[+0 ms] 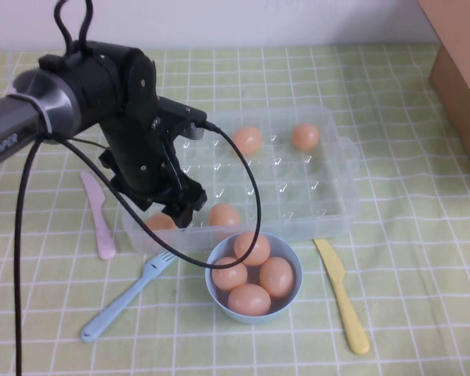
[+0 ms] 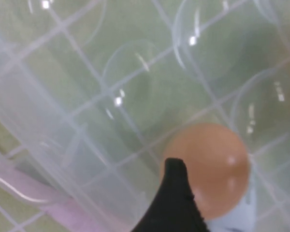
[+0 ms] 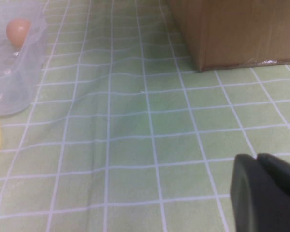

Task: Take an egg out of the egg box
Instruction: Pick up the egg from the plastic box

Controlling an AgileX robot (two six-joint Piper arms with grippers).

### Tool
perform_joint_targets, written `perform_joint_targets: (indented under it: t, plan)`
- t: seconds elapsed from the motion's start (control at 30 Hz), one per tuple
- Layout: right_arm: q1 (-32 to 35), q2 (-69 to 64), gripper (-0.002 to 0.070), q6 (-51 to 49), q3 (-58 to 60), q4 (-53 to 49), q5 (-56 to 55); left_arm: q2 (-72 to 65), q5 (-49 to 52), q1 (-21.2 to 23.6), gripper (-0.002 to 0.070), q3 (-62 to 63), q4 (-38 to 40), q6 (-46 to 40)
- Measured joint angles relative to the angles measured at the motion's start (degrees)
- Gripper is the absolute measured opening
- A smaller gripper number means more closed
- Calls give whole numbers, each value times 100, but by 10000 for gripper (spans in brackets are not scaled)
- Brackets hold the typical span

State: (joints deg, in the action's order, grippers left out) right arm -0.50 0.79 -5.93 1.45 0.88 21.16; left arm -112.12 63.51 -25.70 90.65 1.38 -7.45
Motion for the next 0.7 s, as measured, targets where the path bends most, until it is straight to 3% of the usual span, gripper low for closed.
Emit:
perform_joint_targets:
  t: [0.17, 0.6, 0.7]
  plan:
    - [0, 0, -18, 0, 0, 0, 0, -178, -19, 0, 509, 0, -404, 93]
    - [0, 0, -18, 0, 0, 0, 0, -341, 12, 0, 506, 4, -291, 67]
    - [0, 0, -18, 0, 0, 0, 0, -341, 22, 0, 475, 4, -270, 62]
